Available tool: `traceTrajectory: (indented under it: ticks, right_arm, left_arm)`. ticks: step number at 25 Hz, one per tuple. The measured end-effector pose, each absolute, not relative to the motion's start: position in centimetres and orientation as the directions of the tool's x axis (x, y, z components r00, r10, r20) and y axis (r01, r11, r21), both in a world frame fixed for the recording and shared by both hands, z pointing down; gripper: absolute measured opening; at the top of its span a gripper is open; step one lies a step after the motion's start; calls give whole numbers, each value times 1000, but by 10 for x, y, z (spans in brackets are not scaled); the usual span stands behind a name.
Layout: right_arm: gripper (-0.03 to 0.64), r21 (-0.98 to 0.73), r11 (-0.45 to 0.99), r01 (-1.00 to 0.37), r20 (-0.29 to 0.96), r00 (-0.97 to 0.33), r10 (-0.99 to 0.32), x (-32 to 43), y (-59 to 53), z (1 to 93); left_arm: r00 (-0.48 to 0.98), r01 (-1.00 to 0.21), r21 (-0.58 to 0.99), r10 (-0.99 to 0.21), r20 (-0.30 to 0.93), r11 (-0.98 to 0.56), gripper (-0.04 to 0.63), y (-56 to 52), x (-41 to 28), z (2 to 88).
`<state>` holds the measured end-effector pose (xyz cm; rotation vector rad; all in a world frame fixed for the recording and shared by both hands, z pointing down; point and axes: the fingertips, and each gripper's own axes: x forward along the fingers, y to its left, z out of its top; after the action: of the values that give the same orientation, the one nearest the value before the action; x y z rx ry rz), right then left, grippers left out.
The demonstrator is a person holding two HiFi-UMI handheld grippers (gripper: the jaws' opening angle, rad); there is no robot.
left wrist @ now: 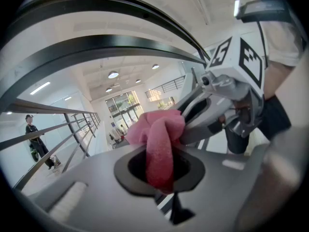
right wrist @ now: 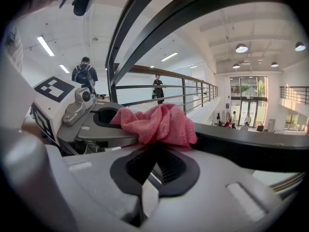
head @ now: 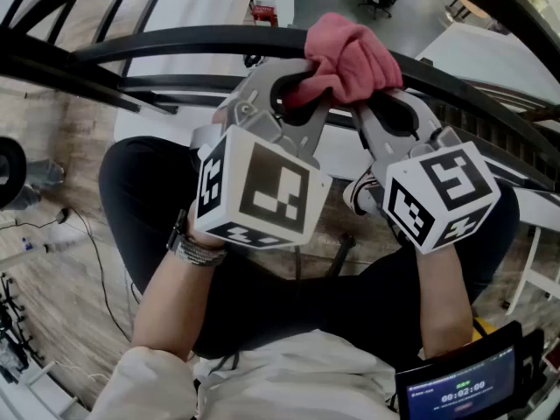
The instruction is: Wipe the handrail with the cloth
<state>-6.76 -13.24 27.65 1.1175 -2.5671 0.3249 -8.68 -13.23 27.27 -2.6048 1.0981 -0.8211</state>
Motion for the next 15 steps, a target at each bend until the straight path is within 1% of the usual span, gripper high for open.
traceTrajectory:
  ticks: [15]
  right_arm:
    - [2,-78,676,-733,383,-648,-659,-79,-133,276]
  left_arm:
    - [554,-616,-378,-722,416,-691,29,-134,-99,273]
